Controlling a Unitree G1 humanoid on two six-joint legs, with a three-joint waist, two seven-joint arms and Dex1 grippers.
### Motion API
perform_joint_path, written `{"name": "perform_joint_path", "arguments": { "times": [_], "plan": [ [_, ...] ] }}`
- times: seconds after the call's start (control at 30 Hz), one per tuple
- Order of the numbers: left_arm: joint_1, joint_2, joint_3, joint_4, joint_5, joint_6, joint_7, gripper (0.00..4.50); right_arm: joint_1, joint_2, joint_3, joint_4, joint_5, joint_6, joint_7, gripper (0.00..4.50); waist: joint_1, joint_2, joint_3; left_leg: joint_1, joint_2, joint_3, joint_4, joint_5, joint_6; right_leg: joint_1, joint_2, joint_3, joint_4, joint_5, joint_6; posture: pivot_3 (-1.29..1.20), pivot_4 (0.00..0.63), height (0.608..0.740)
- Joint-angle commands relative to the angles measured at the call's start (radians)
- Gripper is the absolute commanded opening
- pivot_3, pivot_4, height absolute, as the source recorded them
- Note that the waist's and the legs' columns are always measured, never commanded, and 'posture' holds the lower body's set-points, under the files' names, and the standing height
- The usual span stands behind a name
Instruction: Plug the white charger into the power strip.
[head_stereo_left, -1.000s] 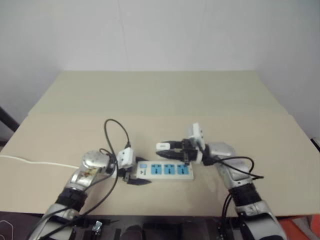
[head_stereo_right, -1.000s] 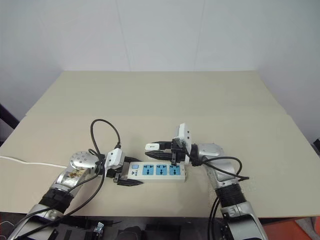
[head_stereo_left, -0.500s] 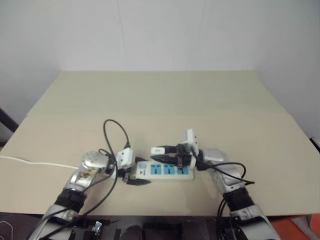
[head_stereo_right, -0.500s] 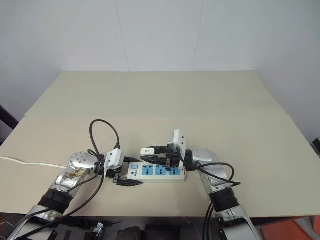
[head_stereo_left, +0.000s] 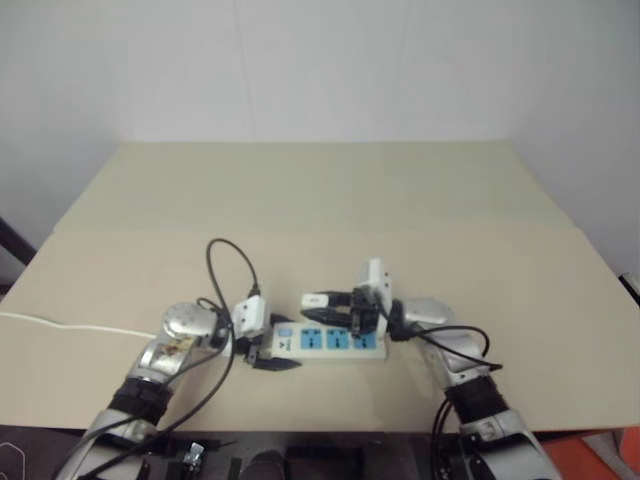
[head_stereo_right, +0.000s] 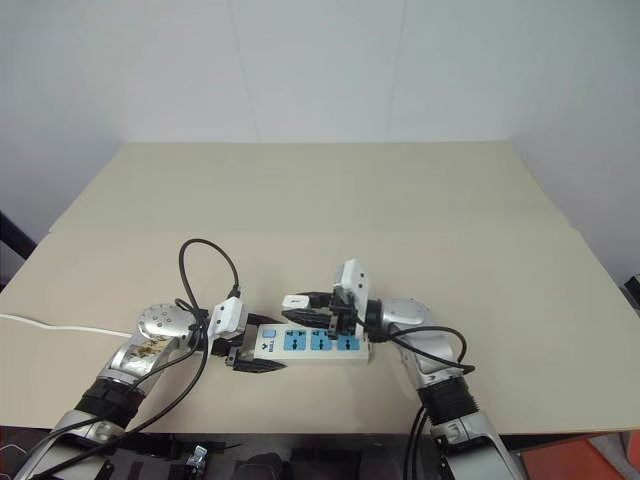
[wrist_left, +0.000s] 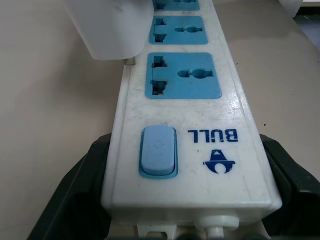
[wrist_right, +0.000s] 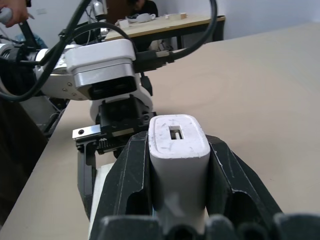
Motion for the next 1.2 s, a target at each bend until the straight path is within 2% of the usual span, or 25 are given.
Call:
{"name": "perform_joint_path", "arguments": {
  "times": [0.03,1.2],
  "plan": [
    [0.015,0.018,-0.030,0.000,0.036,0.011,-0.008,3.32,0.012,-0.010,0.006,-0.051,0.007,-0.020,0.020,1.10,0.000,0.000,0.000,0.000,0.000,0.000,0.000,0.000,0.000,0.000,0.000,0.000,0.000,0.000,0.000,0.00,0.150,0.740],
    [0.026,0.016,-0.033,-0.017,0.035,0.028,0.003,3.32,0.008,0.023,0.067,0.071,-0.096,-0.146,0.014,1.10,-0.002,-0.001,0.000,0.004,0.000,0.000,0.000,0.000,0.000,0.002,0.000,0.000,-0.001,0.000,0.000,0.00,0.150,0.740]
  ]
}}
